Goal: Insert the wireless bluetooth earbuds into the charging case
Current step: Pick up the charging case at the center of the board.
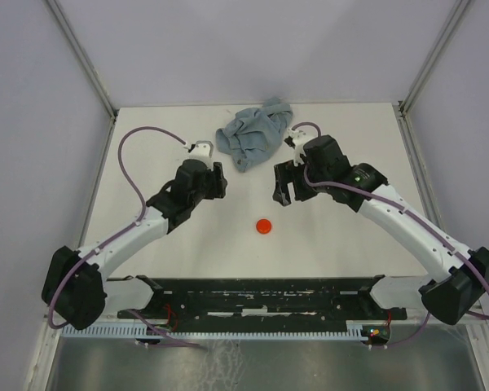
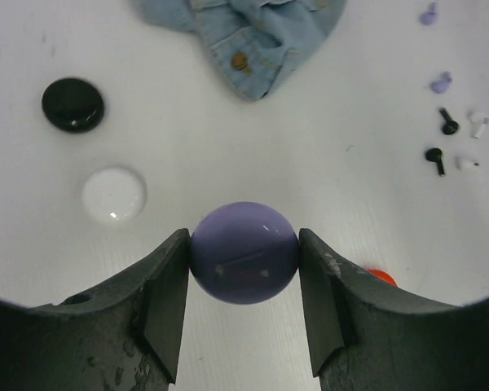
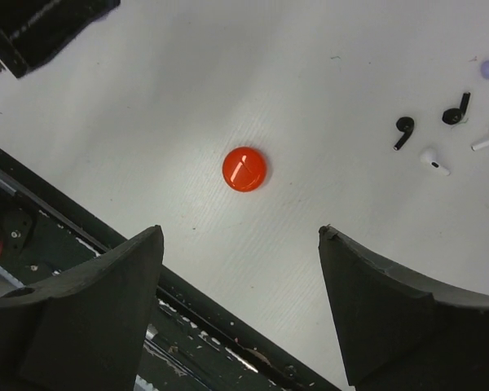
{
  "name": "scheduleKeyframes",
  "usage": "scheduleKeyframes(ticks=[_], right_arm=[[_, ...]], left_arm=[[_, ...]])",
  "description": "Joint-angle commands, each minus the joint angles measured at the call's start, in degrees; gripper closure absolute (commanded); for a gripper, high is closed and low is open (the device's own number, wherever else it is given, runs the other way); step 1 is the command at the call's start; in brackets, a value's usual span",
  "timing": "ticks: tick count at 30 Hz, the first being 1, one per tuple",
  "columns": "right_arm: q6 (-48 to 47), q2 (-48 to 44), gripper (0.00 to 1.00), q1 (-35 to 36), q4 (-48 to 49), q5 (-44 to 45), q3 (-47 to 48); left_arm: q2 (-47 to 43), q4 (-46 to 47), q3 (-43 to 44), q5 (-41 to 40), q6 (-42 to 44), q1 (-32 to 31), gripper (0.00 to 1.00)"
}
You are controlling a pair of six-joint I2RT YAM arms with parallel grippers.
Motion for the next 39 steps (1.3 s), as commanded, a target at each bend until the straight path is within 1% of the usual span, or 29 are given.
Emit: scheduleKeyframes(ticks=[1,4,7,11,13,15,20,28,39], right_arm=[[2.6,1.8,0.16,-0.4,0.5,-4.4,6.0],[3.6,3.2,0.17,-0.4,-0.1,-6.2,8.9],[4.1,5.2,0.19,-0.4,-0.7,-8.7,12.1],[4.8,7.1,0.21,-0.4,-0.1,-10.5,14.6],[5.6,8.1,0.22,-0.4,0.9,-12.9,15.5],[6.4,9.0,0.24,-0.3,1.9,-15.3,16.3],[7.0,11.0,0.28,-0.2,2.9,-17.0,18.3],[7.8,13.9,0.34,0.6,4.2,-19.8,19.4],[5.1,17.1,0.40,0.6,4.7,-21.0,19.4]], left_arm=[[-7.1,17.4,-5.4,7.7,13.4,-2.0,0.61],[-10.3,23.6,-9.2,9.9,18.0,-3.4,0.63],[-11.6,26.4,-10.2,11.8,23.0,-4.9,0.65],[-13.0,29.8,-12.0,14.6,29.0,-6.9,0.63],[-14.0,32.4,-13.3,16.6,32.1,-7.7,0.62],[-14.4,33.3,-13.8,18.5,33.6,-8.1,0.60],[-15.1,35.3,-14.7,24.3,38.1,-9.1,0.59],[-13.4,35.4,-12.8,26.3,40.9,-10.1,0.59],[-10.9,35.8,-10.6,28.6,42.3,-10.4,0.59]])
